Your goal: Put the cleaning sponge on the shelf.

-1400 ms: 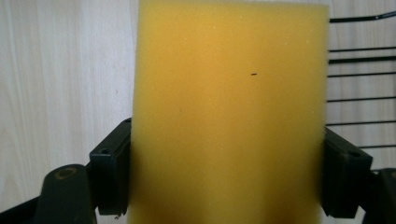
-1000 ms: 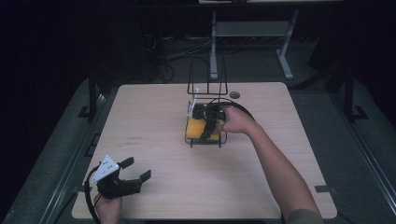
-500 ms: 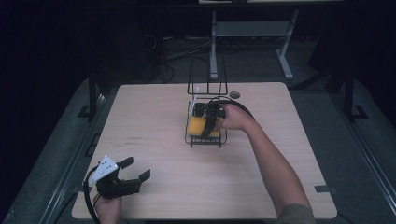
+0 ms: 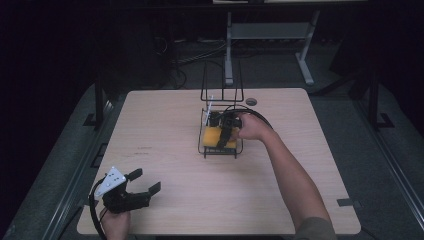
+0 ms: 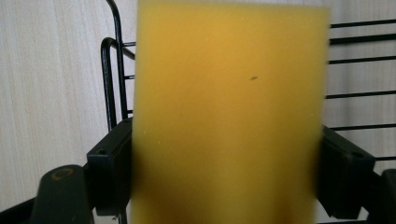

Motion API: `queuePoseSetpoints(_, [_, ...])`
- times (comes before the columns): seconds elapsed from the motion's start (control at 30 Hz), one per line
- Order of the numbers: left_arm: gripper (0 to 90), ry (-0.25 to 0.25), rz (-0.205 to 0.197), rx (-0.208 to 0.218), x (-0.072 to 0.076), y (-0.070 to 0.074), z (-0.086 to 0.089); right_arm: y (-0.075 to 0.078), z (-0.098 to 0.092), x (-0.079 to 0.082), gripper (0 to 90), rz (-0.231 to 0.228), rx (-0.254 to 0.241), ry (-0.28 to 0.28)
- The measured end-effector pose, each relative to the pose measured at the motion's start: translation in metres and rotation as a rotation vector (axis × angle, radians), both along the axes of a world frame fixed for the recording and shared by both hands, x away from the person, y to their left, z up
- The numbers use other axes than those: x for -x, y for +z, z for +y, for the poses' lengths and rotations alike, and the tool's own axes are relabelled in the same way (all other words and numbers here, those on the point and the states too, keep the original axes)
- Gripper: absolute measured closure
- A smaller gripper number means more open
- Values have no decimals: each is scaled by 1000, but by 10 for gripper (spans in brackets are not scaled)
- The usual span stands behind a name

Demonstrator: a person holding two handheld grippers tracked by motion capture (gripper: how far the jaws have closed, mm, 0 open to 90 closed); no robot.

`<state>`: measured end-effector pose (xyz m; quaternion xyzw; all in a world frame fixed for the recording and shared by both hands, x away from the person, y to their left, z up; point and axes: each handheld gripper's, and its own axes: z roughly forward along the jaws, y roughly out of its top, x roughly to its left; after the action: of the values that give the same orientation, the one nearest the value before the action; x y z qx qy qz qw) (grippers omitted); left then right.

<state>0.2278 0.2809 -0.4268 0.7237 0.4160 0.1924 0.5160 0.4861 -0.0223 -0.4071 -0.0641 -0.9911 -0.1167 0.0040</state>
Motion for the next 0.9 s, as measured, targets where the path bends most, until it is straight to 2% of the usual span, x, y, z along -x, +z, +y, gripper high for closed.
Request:
queuePoseSetpoints(0.43, [128, 0, 1, -2, 0, 0, 0, 3, 0, 2, 179, 5, 5, -8])
queuePoseSetpoints(0.63, [128, -1, 0, -2, 1, 0, 0, 5, 0, 3, 170, -4, -3, -3])
queuePoseSetpoints(0.7, [128, -1, 0, -2, 1, 0, 0, 6, 0, 3, 167, -12, -21, -2])
queuePoseSetpoints(0.9, [128, -2, 0, -1, 0, 0, 0, 10, -3, 3, 163, -11, -24, -18])
